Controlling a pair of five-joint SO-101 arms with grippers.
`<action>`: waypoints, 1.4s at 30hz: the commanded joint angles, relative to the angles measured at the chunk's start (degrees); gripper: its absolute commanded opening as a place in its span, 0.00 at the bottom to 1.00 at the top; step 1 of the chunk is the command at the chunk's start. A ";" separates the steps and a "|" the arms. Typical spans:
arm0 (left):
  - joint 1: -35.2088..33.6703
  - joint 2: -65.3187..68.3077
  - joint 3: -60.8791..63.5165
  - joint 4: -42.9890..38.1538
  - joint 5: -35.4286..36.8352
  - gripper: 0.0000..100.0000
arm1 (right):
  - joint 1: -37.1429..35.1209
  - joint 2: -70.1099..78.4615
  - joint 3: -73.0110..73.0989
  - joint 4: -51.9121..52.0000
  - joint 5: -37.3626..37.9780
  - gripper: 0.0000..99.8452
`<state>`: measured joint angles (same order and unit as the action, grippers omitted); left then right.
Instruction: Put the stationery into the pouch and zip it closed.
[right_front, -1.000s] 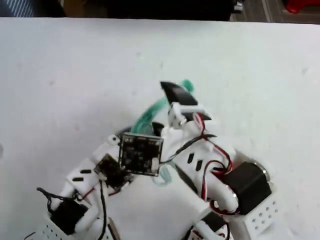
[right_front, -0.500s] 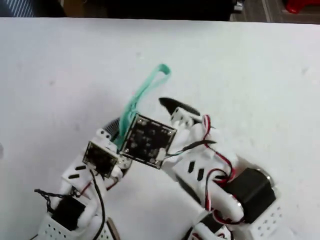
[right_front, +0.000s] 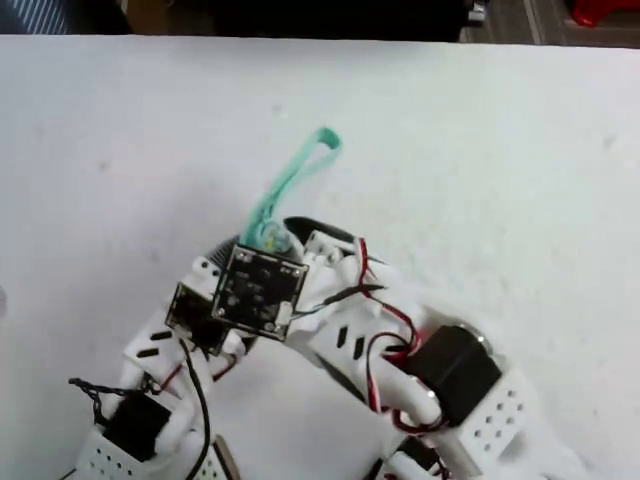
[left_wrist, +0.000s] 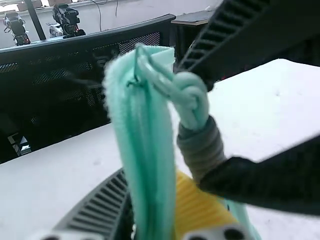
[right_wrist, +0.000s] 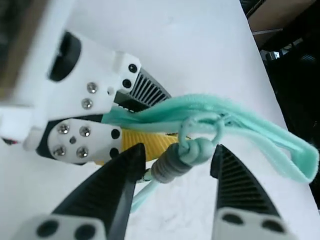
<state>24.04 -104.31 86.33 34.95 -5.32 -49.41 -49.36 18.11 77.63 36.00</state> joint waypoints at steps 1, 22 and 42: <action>-0.31 -0.66 -0.44 -0.79 0.70 0.02 | -0.13 -0.04 0.79 -4.35 -0.44 0.20; -0.75 -0.66 -10.02 9.32 8.35 0.21 | 4.62 -1.19 -3.25 -8.75 5.27 0.02; -0.22 -0.66 -16.62 13.89 10.81 0.01 | 5.58 -1.10 -9.93 -7.16 2.55 0.02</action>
<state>23.69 -104.84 72.35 47.69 4.62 -43.52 -50.59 10.81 70.42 39.16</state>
